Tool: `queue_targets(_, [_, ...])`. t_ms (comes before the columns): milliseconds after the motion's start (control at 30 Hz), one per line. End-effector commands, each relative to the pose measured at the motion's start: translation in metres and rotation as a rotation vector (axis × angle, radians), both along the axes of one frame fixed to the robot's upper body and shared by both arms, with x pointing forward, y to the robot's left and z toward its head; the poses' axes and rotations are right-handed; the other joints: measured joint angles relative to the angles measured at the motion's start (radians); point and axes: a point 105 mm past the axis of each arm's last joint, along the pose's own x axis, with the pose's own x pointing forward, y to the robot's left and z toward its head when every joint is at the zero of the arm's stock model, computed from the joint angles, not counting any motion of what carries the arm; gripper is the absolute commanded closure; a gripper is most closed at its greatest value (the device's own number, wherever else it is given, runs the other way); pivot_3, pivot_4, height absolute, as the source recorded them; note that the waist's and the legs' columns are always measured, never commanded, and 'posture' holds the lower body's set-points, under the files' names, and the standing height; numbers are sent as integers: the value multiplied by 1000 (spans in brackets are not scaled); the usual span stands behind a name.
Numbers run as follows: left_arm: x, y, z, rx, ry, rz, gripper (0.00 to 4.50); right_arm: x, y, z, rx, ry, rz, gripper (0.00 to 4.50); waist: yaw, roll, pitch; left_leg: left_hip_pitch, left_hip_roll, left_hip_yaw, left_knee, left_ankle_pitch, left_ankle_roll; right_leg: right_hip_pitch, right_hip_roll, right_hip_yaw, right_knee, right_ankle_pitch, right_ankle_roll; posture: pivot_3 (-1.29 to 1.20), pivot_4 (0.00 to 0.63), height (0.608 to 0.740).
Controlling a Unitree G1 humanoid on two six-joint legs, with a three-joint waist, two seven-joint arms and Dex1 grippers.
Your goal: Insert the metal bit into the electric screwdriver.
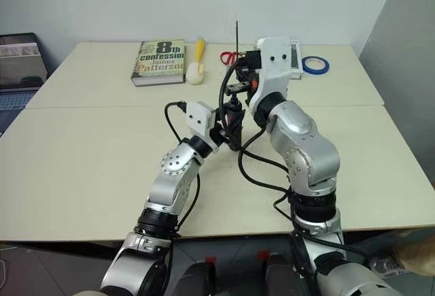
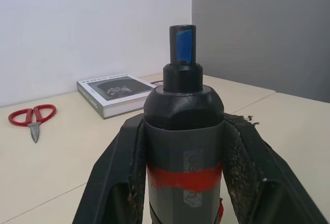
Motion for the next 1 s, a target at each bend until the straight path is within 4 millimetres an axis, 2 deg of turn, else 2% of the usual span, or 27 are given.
queue_targets(33, [0, 1, 5, 15, -29, 20, 2848, -10, 2, 18, 12, -71, -10, 4500, 0, 0, 0, 0, 0, 0, 0, 0, 0, 0, 0, 0, 0, 0, 0, 0, 150, 740])
queue_targets(133, [0, 0, 6, 16, -30, 22, 2848, -10, 1, 17, 9, -66, -23, 4500, 0, 0, 0, 0, 0, 0, 0, 0, 0, 0, 0, 0, 0, -2, -4, 0, 150, 740])
queue_targets(667, [3, 4, 1, 19, -30, 41, 2848, -16, 12, 6, 8, -23, -20, 4500, -1, 0, 0, 0, 0, 0, 0, 0, 0, -1, 0, 0, 0, -3, -5, 0, 150, 740])
queue_targets(1000, [5, 5, -5, 20, -28, 44, 2848, -15, 11, -2, 5, -8, -25, 4500, -2, 0, 0, 0, 0, 0, 0, 0, 0, -1, 0, 0, 0, -3, -6, 0, 150, 740])
